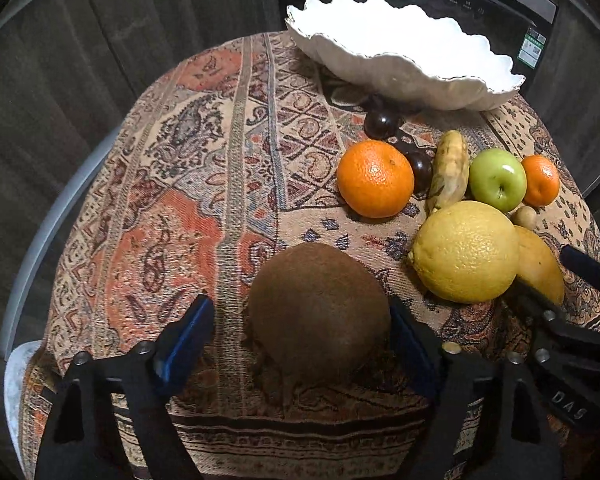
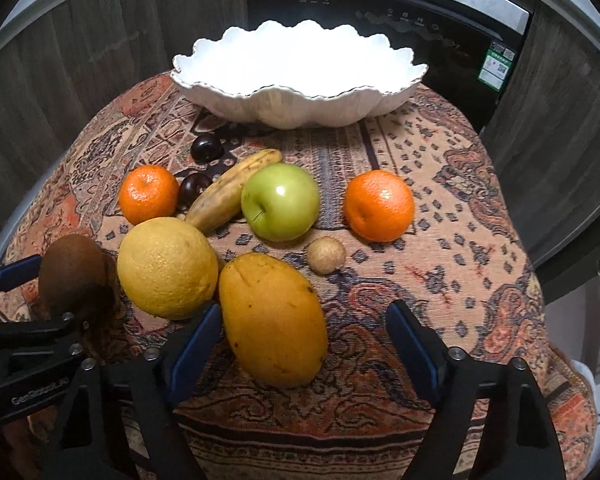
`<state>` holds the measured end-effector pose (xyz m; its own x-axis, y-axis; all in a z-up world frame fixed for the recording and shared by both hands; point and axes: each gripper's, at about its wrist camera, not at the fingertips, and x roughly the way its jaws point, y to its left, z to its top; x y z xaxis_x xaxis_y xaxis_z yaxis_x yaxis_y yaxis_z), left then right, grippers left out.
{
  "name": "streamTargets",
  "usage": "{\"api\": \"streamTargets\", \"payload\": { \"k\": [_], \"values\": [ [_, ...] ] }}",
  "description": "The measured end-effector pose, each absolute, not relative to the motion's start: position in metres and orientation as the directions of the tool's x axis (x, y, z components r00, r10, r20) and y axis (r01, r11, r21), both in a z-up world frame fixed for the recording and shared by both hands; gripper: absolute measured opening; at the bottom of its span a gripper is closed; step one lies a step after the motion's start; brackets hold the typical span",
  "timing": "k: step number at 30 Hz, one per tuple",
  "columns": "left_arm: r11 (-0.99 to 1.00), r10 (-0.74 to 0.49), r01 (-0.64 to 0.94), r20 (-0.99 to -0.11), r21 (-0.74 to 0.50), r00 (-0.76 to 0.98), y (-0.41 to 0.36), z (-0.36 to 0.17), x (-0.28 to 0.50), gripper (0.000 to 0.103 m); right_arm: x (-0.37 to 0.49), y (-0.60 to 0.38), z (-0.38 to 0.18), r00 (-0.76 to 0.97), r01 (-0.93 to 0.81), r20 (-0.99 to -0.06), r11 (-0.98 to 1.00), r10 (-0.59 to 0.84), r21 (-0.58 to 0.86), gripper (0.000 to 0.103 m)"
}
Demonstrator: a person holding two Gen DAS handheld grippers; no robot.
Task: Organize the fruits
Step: 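Lower the left tool onto the kiwi while the right tool reaches the mango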
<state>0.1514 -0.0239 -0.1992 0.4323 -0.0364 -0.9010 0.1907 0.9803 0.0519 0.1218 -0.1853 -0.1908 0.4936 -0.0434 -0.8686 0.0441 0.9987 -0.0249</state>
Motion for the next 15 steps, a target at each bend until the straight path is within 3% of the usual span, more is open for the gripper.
{"api": "streamTargets", "payload": {
  "k": [6, 12, 15],
  "values": [
    [0.982, -0.044, 0.184, -0.905, 0.038, 0.422, -0.0252, -0.2036, 0.155, 0.078, 0.1267, -0.1827, -0.2013, 0.479, 0.032, -0.877, 0.999, -0.018, -0.003, 0.069],
    [0.976, -0.069, 0.216, -0.902, 0.027, 0.427, -0.0313, -0.2035, 0.1518, 0.06, 0.1253, -0.1782, -0.1995, 0.494, 0.0, -0.869, 1.0, 0.009, 0.011, 0.054],
    [0.976, -0.06, 0.216, -0.9, 0.038, 0.431, -0.0327, -0.2031, 0.1499, 0.06, 0.1242, -0.1814, -0.1987, 0.5, 0.005, -0.865, 1.0, 0.022, 0.029, 0.053]
  ]
}}
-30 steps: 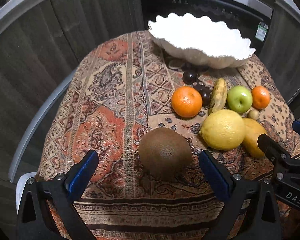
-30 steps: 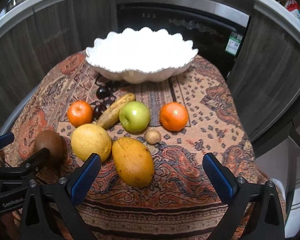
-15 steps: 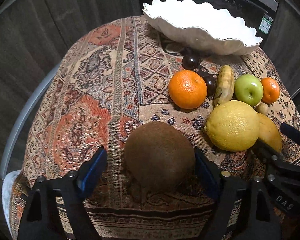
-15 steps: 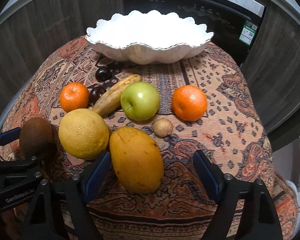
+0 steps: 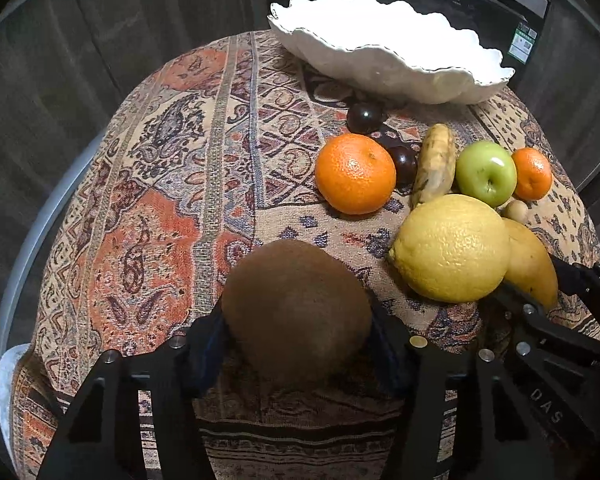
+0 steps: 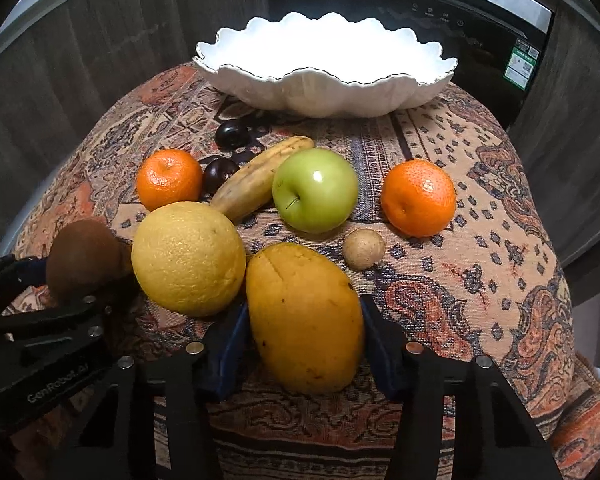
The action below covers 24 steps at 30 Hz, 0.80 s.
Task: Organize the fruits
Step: 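Lower the left tool onto the kiwi while the right tool reaches the mango, then lift the kiwi with the left tool while the right tool lifts the mango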
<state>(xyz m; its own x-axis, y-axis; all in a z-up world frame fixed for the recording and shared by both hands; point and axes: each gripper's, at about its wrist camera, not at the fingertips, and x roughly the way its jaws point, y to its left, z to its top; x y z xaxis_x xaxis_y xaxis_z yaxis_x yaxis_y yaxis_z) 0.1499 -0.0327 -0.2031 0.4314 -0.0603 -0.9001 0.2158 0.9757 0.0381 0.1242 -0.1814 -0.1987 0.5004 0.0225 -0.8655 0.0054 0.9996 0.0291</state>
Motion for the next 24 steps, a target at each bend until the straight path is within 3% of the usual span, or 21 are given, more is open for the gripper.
{"api": "streamTargets", "payload": {
  "k": [24],
  "values": [
    [0.973, -0.056, 0.222, -0.876, 0.059, 0.478, -0.039, -0.166, 0.126, 0.059, 0.106, -0.194, -0.167, 0.567, 0.059, -0.824, 0.996, 0.017, 0.061, 0.051]
  ]
}}
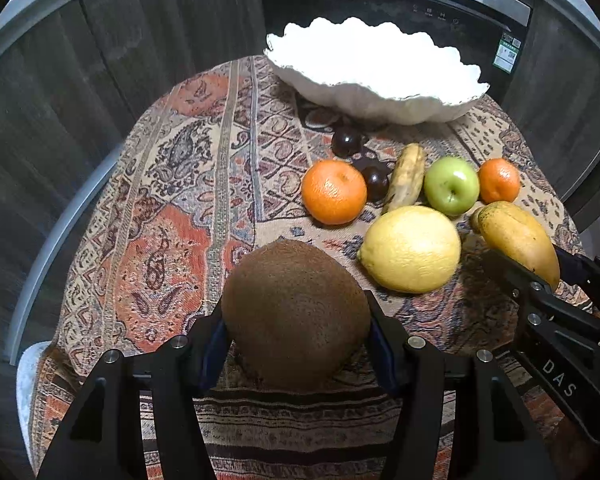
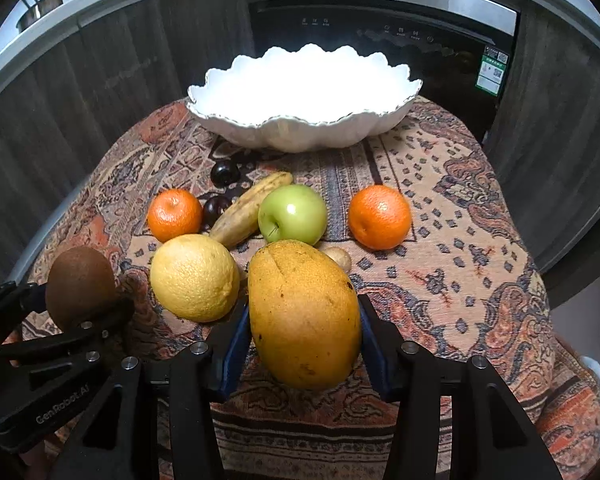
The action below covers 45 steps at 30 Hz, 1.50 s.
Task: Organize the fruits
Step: 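Lift the kiwi with the left tool while the right tool lifts the mango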
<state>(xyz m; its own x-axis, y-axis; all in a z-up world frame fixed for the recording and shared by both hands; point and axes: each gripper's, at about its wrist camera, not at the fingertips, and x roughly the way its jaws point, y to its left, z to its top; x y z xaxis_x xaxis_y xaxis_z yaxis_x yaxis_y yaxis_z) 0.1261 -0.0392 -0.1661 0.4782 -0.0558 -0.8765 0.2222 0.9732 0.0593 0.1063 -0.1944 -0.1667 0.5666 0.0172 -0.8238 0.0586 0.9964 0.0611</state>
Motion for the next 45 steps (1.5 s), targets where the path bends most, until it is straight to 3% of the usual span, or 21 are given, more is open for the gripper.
{"api": "streamTargets", "payload": {
  "k": [29, 45],
  "values": [
    [0.958, -0.121, 0.28, -0.811, 0.055, 0.572, -0.077, -0.081, 0.212, 0.059, 0.173, -0.235, -0.088, 0.664, 0.135, -0.748, 0.984, 0.001, 0.121, 0.051],
    [0.959, -0.138, 0.28, -0.802, 0.037, 0.581, -0.099, -0.085, 0.288, 0.059, 0.249, -0.263, -0.086, 0.682, 0.178, -0.73, 0.977, -0.036, 0.118, 0.051]
  ]
}}
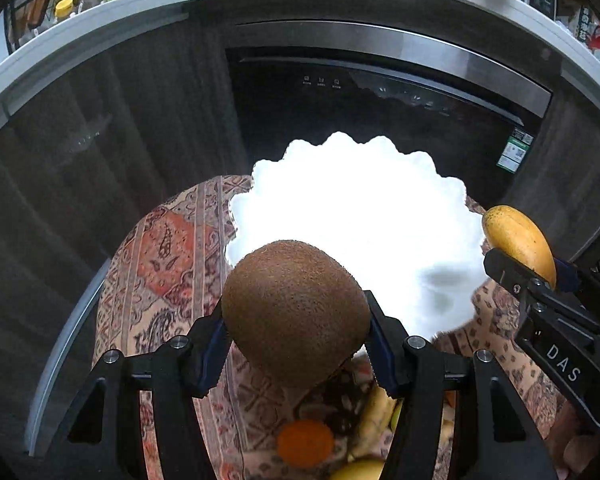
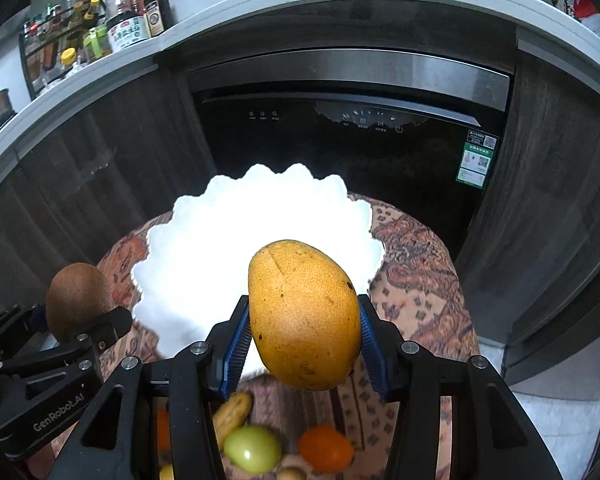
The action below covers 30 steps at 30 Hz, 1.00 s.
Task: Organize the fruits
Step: 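Lift the kiwi with the left tool while the right tool lifts the mango, then open both tools over the white bowl, dropping kiwi and mango inside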
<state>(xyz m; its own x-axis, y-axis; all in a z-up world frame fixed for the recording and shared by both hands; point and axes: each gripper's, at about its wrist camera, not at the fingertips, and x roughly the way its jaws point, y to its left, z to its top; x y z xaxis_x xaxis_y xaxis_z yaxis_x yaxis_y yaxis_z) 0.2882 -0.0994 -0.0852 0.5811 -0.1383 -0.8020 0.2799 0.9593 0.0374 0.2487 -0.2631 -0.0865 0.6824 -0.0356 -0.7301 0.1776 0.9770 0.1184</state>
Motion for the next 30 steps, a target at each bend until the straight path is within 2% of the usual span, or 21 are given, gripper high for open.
{"api": "streamTargets", "payload": {
  "k": [20, 24, 25, 26, 28, 30],
  "values": [
    [0.964, -0.092, 0.261, -0.862, 0.048, 0.498, -0.109, -0.131, 0.349, 0.059, 0.311, -0.269, -0.131, 0.624, 0.177, -0.781, 0.977, -0.017, 0.12, 0.051],
    [0.966, -0.095, 0.256, -0.876, 0.033, 0.472, -0.106, -0.135, 0.351, 0.062, 0.312, -0.265, -0.131, 0.629, 0.166, -0.777, 0.982, -0.031, 0.094, 0.052],
    [0.966, -0.088, 0.256, -0.871, 0.045, 0.483, -0.106, -0.134, 0.349, 0.069, 0.311, -0.264, -0.128, 0.637, 0.166, -0.77, 0.982, -0.04, 0.086, 0.057],
    [0.965, -0.077, 0.254, -0.864, 0.06, 0.497, -0.105, -0.131, 0.348, 0.078, 0.309, -0.264, -0.125, 0.648, 0.172, -0.759, 0.983, -0.061, 0.068, 0.072],
    [0.965, -0.074, 0.253, -0.848, 0.072, 0.524, -0.104, -0.124, 0.344, 0.087, 0.304, -0.263, -0.116, 0.679, 0.188, -0.728, 0.981, -0.098, 0.042, 0.087],
    [0.965, -0.083, 0.254, -0.841, 0.066, 0.535, -0.102, -0.115, 0.342, 0.09, 0.3, -0.263, -0.109, 0.696, 0.198, -0.708, 0.98, -0.121, 0.027, 0.089]
  ]
}}
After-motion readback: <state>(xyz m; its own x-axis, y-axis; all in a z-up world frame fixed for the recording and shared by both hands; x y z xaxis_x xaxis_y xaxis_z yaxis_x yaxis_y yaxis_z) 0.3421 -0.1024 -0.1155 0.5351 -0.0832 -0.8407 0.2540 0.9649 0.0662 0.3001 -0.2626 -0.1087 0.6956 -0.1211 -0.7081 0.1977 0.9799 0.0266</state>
